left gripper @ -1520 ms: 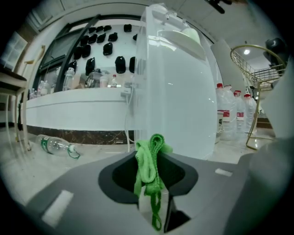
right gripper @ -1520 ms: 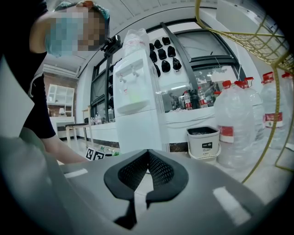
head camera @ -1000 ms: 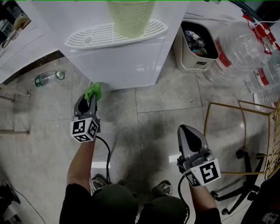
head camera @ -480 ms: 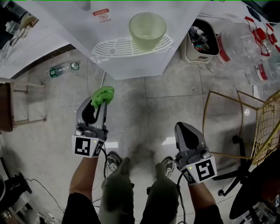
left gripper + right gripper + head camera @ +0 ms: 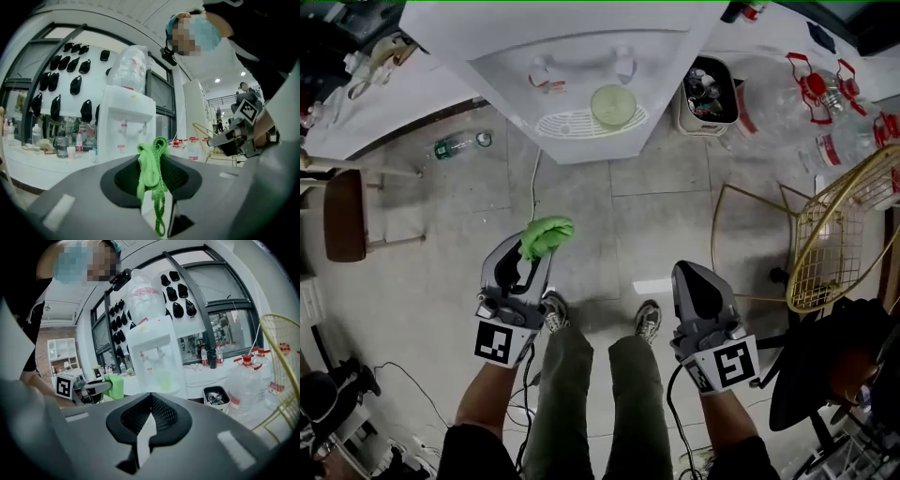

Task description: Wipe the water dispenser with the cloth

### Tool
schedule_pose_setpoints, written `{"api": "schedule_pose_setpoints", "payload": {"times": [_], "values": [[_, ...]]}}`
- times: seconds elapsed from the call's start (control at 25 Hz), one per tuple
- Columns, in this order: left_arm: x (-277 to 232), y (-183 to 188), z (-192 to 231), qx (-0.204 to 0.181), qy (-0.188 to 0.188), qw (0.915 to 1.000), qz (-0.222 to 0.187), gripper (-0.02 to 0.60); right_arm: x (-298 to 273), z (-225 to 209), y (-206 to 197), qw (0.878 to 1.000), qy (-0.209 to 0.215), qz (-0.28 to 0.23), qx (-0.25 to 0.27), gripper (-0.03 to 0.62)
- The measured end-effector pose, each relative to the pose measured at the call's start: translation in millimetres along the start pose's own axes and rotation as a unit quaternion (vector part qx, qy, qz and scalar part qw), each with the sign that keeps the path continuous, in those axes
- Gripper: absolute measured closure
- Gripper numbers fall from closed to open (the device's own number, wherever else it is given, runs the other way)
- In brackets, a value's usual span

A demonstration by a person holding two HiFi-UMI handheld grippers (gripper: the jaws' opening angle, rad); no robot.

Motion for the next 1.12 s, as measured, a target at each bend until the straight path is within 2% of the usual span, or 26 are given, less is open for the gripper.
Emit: {"api": "schedule_pose_setpoints", "payload": {"times": [0.28,0.92,1.12], "values": [[23,87,-42,-0.005,-0.014,0.9999,0.005,0.463,35,6,90,1.0,0.003,-0.016,0.011,0.589],[69,216,-111,0.014,0.042,0.999,0.003,0.463,108,13,213,0.998,0.031,-0.034,0.044,0.589],[85,256,-126,0.008,0.056,0.9984,-0.004,0.463,128,19,249,0.996,0.038,-0.048,0.061,0.589]]}}
Point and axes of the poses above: the fingertips, and each gripper's own axes: x backward along the fingers, z to its left, y out of its top, the point moved 5 cm from there along x, backward along the fingers, and after that the axes turned 11 degrees about x, right-handed, at the moved point
